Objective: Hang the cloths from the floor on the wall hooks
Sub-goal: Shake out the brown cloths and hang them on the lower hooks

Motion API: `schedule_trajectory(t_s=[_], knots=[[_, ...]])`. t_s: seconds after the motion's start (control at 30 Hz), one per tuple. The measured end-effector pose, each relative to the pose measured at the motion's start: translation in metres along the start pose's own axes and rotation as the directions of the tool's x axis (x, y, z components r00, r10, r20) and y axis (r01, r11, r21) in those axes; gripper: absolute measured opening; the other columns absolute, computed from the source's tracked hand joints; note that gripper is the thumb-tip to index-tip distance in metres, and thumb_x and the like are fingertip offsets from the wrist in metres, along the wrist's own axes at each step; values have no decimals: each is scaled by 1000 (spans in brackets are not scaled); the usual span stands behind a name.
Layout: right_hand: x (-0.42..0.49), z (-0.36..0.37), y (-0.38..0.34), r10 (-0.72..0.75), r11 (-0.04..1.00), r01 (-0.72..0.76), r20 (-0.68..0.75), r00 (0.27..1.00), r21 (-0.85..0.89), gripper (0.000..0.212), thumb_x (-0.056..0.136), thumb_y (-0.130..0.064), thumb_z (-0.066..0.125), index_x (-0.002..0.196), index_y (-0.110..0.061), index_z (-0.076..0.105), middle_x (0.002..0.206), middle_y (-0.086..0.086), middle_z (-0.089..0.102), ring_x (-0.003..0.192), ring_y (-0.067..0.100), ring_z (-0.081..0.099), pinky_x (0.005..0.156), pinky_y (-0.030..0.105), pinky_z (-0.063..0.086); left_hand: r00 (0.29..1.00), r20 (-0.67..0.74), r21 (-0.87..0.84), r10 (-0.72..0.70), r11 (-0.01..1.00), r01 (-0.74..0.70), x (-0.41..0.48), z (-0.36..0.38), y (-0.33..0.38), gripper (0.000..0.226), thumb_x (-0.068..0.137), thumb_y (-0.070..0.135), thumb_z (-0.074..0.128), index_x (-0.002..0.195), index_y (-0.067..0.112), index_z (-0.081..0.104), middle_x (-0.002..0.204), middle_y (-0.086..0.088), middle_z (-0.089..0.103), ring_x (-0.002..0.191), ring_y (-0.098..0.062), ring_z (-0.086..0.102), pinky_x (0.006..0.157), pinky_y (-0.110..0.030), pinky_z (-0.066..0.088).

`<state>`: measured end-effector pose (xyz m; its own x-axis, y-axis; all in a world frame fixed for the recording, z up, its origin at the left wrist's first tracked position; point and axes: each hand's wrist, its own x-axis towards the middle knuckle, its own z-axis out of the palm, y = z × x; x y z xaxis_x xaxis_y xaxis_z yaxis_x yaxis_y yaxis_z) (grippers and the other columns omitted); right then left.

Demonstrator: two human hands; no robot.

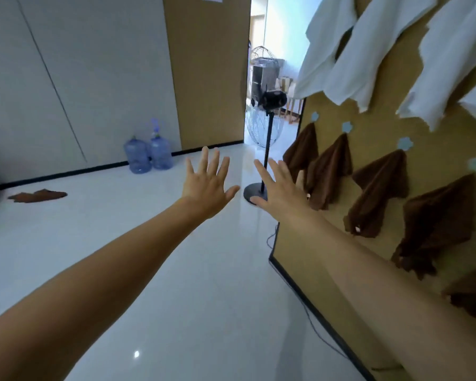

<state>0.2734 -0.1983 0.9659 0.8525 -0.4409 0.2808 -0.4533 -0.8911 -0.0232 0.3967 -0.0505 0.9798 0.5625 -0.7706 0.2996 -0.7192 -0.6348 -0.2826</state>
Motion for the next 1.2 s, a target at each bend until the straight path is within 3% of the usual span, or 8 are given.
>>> schedule_trajectory(t_s=[0.27, 0.63, 1.2], knots=[[124, 15, -152, -142, 989, 142, -2, 990, 47, 82, 96, -58, 43, 153, -33, -10, 163, 2, -5, 149, 25, -7, 116, 62, 1, 989, 0, 25, -146, 989, 146, 24, 44, -183, 78, 94, 66, 8, 154, 18, -6, 162, -10, -9, 148, -32, -11, 115, -60, 6], [276, 98, -302, -341, 934, 336, 31, 939, 121, 83, 94, -61, 43, 152, -37, -11, 163, 2, -8, 150, 24, -7, 114, 63, 2, 942, 85, 94, -324, 944, 316, 49, 141, -348, 77, 94, 65, 9, 154, 18, -6, 162, -9, -7, 148, -32, -7, 116, -58, 6], [599, 218, -491, -634, 756, 612, 23, 773, 233, 82, 95, -60, 42, 153, -35, -11, 163, 2, -6, 150, 24, -7, 114, 63, 1, 753, 146, 253, -642, 760, 599, 201, 279, -595, 76, 95, 64, 11, 154, 17, 3, 162, -10, -1, 148, -32, -6, 115, -59, 7]])
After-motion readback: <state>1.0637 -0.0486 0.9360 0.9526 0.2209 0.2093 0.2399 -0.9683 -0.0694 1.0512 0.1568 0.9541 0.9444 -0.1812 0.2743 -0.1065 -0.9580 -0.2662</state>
